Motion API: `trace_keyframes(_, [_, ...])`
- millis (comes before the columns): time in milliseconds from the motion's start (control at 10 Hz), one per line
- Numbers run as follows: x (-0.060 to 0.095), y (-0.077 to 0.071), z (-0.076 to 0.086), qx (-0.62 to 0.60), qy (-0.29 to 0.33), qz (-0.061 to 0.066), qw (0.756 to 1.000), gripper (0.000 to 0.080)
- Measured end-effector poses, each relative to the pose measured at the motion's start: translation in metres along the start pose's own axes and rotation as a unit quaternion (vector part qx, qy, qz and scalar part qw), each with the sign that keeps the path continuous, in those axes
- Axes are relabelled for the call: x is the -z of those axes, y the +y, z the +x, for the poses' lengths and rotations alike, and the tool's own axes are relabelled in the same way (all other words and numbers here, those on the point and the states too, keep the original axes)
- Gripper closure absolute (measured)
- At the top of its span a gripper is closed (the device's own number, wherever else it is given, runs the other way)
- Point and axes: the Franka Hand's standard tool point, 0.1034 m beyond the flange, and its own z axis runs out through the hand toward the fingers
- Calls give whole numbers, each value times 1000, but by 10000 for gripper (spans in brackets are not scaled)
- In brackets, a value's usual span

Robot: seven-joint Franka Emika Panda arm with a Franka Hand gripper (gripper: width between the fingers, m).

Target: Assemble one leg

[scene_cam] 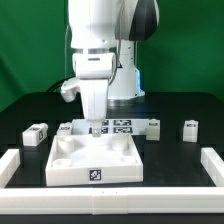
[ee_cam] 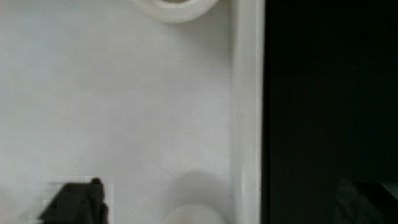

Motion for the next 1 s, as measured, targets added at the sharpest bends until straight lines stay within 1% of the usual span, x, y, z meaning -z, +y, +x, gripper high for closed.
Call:
trace_keyframes(100, [-13,-4,-3,-1,4,9,1000,150])
trace_keyframes(300, [-25,-4,-4,-4,7,17,1000,150])
trace_keyframes(400, [-27,-5,-4,-7,8,19,1000,150])
trace_keyframes(600, [-25,-4,-5,-24,7,21,999,150])
trace_keyframes(700, [-26,-5,-5,-24,7,22,999,272])
trace_keyframes(900, [-27,-5,-5,-24,7,22,999,547])
trace_keyframes(1000, [-27,-5,-5,-24,7,23,999,547])
